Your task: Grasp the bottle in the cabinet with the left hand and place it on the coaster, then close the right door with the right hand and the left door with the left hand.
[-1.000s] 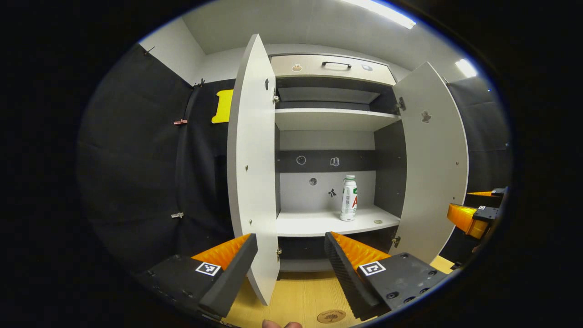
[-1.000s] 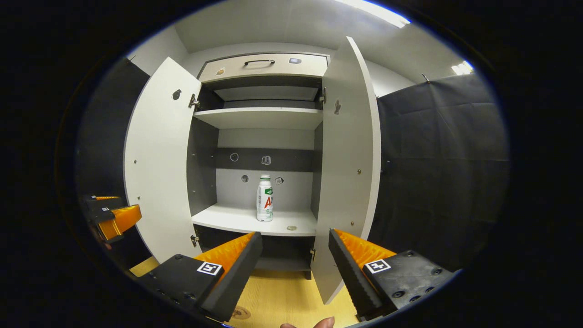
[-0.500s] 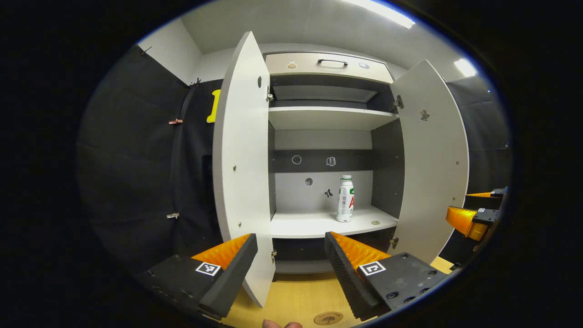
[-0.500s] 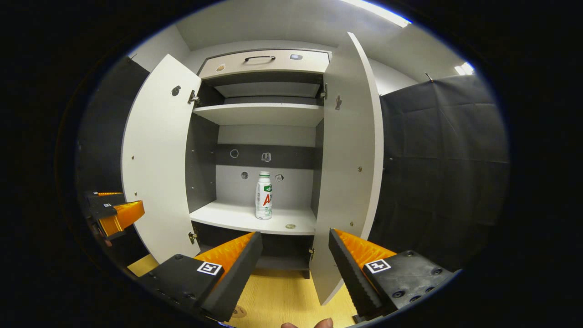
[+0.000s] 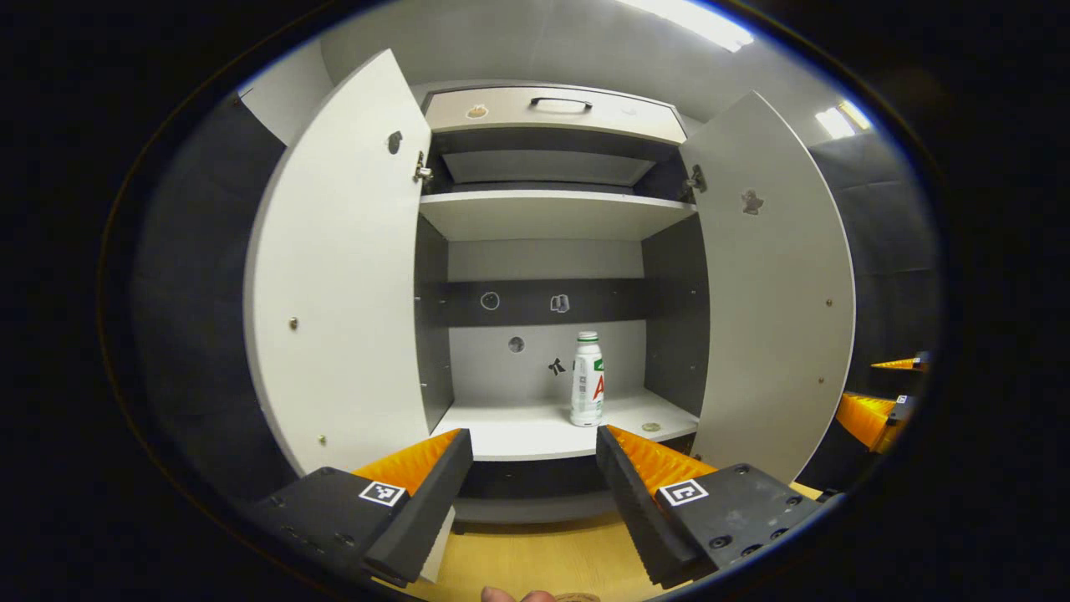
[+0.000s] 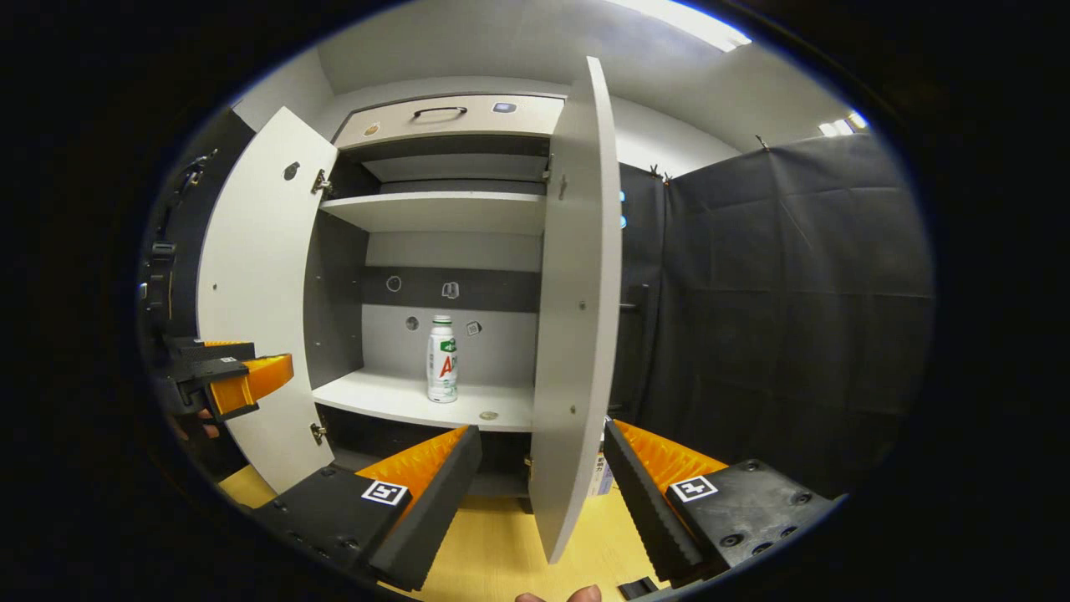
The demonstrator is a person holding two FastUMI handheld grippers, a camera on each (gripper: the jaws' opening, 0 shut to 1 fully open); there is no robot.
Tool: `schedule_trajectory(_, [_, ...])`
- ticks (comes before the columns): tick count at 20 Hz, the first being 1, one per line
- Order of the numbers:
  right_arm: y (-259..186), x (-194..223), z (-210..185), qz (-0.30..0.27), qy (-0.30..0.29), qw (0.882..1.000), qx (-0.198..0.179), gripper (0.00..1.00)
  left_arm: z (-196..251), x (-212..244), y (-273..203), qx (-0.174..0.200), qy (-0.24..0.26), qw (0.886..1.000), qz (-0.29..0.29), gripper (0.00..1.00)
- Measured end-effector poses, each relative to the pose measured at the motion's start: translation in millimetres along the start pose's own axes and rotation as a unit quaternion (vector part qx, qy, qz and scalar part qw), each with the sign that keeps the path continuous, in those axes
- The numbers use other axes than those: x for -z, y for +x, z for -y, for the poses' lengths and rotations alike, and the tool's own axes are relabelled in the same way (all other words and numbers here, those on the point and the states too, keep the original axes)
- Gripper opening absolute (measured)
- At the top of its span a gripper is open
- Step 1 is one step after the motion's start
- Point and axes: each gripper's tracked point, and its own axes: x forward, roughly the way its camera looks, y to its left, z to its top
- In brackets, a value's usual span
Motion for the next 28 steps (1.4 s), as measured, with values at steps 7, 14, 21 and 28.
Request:
schedule_trajectory(7, [3,7,63,-0.006,0.014,0.999,0.051,0.98,49,-1,79,0.035,-0.007,0.999,-0.002,0.92])
schedule_trajectory(14, [9,12,96,-0.012,0.011,0.997,0.071,0.98,70,12,179,0.034,-0.022,0.999,-0.016,0.94])
schedule_trajectory(21, [24,19,84,-0.023,0.022,0.999,0.036,0.98,69,33,275,0.004,0.018,1.000,-0.025,0.94])
schedule_trajectory(28, [33,36,74,-0.039,-0.006,0.999,0.004,0.98,67,55,338,-0.013,0.006,0.999,-0.042,0.94])
